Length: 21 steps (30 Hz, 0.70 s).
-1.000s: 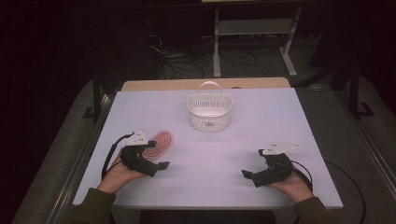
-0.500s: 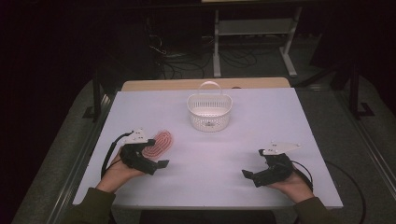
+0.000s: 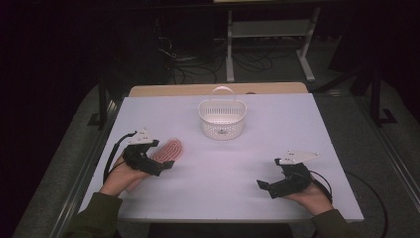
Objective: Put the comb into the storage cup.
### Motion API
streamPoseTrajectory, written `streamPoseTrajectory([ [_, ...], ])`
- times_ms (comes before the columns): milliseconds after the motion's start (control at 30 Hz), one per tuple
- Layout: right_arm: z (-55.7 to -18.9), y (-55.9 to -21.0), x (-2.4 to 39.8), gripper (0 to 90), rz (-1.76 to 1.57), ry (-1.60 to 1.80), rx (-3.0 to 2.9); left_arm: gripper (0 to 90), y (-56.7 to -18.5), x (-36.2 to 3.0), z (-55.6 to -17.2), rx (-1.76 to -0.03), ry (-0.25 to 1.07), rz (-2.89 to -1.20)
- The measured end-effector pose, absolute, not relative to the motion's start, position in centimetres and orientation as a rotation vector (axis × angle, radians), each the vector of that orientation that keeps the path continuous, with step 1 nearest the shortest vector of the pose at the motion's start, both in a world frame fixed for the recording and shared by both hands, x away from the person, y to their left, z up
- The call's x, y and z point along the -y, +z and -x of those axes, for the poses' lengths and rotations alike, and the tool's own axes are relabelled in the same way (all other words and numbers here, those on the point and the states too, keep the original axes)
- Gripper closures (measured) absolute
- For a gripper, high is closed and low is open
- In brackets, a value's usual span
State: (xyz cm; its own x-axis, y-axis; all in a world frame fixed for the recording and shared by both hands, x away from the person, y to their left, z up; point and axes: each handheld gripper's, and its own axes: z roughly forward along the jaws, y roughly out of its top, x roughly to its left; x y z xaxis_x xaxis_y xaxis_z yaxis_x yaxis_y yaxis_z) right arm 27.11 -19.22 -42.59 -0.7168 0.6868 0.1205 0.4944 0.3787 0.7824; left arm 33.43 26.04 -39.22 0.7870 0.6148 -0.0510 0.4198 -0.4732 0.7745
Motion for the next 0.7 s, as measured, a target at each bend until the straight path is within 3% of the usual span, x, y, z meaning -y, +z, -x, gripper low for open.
streamPoseTrajectory([
  [700, -27.1, -42.6, 19.2, 0.0, -1.047, 1.246, -2.415, 0.0, -39.5, -28.4, -33.8, -0.872, 0.355, -2.118],
])
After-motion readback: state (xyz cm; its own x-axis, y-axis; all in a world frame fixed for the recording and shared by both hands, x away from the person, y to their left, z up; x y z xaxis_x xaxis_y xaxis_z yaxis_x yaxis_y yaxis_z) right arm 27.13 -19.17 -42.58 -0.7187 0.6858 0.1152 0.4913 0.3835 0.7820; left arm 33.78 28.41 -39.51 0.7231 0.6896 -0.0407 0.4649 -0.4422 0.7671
